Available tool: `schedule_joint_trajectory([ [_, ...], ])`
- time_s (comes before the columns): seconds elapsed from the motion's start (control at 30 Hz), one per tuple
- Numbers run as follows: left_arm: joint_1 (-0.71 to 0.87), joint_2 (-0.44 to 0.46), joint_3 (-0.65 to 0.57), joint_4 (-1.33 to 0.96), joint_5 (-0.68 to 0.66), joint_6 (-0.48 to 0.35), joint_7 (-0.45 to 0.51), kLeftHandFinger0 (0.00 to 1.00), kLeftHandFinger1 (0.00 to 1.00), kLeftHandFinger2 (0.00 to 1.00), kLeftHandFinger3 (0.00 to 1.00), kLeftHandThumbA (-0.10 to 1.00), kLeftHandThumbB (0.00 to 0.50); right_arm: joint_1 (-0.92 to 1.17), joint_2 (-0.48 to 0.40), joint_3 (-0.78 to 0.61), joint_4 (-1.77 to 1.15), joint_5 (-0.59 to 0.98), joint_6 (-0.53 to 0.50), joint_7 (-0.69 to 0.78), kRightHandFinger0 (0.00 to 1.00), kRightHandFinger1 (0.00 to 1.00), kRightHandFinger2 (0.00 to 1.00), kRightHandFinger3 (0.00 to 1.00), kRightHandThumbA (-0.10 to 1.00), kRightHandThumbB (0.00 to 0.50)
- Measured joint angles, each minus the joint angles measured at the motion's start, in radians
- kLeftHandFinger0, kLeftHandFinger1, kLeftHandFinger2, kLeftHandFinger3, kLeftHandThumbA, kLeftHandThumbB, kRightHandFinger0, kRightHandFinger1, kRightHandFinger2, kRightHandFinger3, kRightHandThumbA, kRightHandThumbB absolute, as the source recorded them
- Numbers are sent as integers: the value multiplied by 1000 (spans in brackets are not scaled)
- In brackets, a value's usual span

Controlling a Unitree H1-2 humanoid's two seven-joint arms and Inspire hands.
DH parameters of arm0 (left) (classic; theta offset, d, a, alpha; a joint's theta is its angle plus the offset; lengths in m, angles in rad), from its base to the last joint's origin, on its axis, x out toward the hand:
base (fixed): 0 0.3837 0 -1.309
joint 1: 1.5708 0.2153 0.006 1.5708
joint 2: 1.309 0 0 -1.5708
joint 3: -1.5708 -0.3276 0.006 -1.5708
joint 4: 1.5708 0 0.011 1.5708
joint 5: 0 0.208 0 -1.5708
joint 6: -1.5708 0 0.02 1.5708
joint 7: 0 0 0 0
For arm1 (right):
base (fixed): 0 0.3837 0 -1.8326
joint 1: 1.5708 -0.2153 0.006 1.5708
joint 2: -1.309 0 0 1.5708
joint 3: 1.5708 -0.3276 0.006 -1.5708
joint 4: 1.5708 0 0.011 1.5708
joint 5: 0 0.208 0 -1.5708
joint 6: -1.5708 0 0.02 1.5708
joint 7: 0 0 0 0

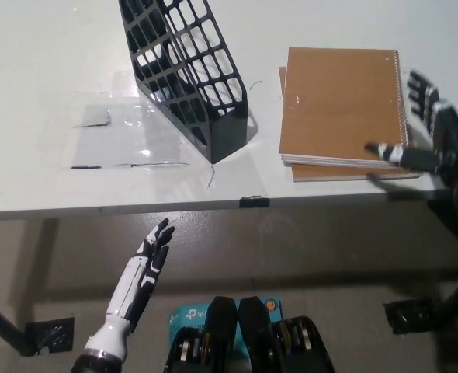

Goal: Use the right hand to pick up a book from the book holder on the left side and put it on another book on the right side

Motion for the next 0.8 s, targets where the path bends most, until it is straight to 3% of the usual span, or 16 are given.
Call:
schedule_joint_trajectory([
  [0.1,-15,4,0,4,-2,6,0,1000,1000,1000,1000,1000,212,73,13,8,-97,-2,-1,0,1000,1000,1000,1000,1000,353],
  [0.2,-27,9,0,7,-4,11,0,1000,1000,1000,1000,1000,213,142,31,16,-202,-7,-5,0,1000,1000,1000,1000,1000,237],
  [0.4,-46,27,0,3,-14,20,-17,1000,1000,1000,1000,1000,219,261,97,48,-408,-37,-76,0,1000,1000,1000,1000,1000,243],
  [0.47,-46,35,-1,-6,-18,22,-28,1000,1000,1000,1000,1000,217,280,124,60,-419,-47,-109,0,1000,1000,1000,1000,1000,184],
  [0.53,-46,40,-1,-9,-21,22,-35,1000,1000,1000,1000,1000,218,286,139,68,-399,-55,-134,0,1000,1000,1000,1000,1000,181],
  [0.57,-45,43,-2,-12,-26,23,-41,1000,1000,1000,1000,1000,211,287,146,72,-365,-64,-161,0,1000,1000,1000,1000,1000,227],
  [0.63,-43,44,-4,-23,-32,24,-50,1000,1000,1000,1000,1000,210,287,148,81,-300,-83,-192,1,1000,1000,1000,1000,1000,264],
  [0.8,-30,44,-10,-41,-41,25,-69,1000,1000,1000,1000,1000,198,292,138,124,-110,-143,-231,9,1000,1000,1000,1000,1000,236],
])
